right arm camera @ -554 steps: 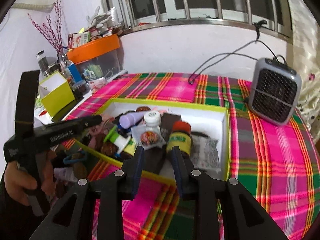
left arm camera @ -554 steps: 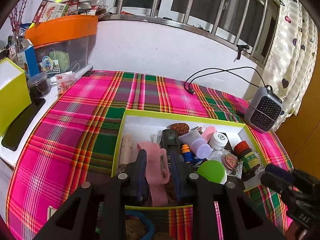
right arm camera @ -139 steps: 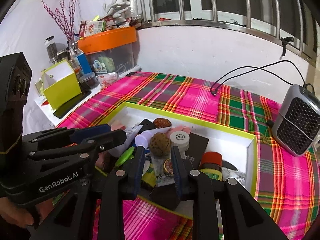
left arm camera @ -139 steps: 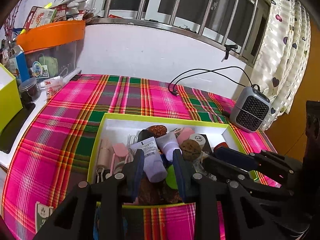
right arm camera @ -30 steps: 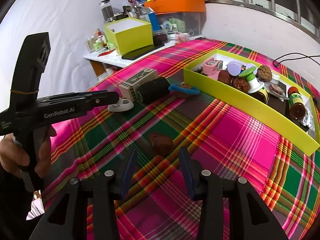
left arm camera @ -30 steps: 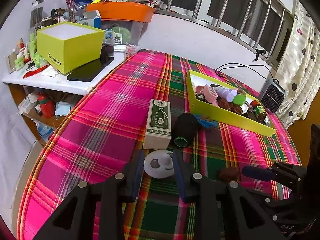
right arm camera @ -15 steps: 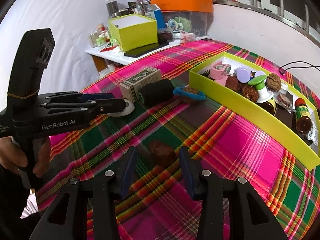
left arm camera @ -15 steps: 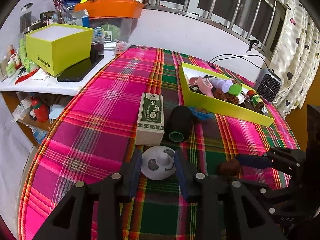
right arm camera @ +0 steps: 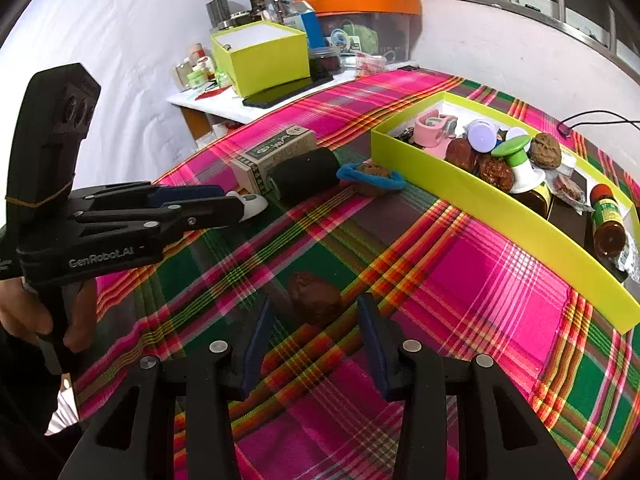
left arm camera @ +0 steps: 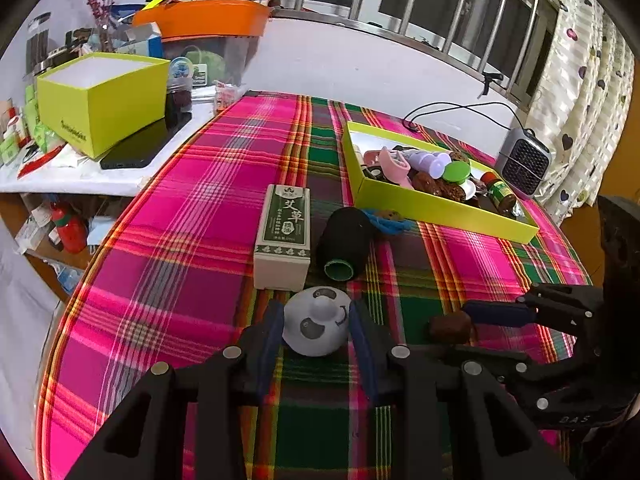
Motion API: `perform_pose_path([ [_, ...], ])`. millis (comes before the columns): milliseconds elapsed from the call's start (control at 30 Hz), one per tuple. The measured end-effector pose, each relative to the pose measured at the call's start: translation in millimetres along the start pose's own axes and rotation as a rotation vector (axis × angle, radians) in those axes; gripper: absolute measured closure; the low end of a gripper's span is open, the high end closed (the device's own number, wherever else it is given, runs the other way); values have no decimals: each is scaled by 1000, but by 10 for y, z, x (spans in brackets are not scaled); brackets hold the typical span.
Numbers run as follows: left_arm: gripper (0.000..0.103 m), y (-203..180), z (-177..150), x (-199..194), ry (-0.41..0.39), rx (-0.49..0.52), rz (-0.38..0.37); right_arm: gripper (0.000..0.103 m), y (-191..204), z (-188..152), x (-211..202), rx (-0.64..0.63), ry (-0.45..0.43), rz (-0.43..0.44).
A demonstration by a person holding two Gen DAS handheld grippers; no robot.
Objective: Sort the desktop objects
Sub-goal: 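Close the left gripper on the panda-face object while the right closes on the brown lump, then lift the panda-face object with the left gripper while the right lifts the brown lump toward the box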
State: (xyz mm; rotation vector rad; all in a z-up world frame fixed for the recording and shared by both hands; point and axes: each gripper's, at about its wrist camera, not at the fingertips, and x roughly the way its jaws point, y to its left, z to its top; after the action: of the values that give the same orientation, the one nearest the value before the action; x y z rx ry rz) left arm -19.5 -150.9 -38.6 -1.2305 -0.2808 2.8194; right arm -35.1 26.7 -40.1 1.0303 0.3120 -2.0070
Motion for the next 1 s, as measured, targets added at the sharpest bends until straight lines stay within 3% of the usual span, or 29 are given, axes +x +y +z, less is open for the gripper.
perform_pose_path([
  [333,63,-26,16,73,12,43,0,58,17,46,10,-48,-4,9],
  [533,63,-50,-25,73,27,54,-7,76,31,18,31,-47,20,33],
  [1000,62,-95,33,184,49,65,-3,76,12,10,22,-37,18,37],
])
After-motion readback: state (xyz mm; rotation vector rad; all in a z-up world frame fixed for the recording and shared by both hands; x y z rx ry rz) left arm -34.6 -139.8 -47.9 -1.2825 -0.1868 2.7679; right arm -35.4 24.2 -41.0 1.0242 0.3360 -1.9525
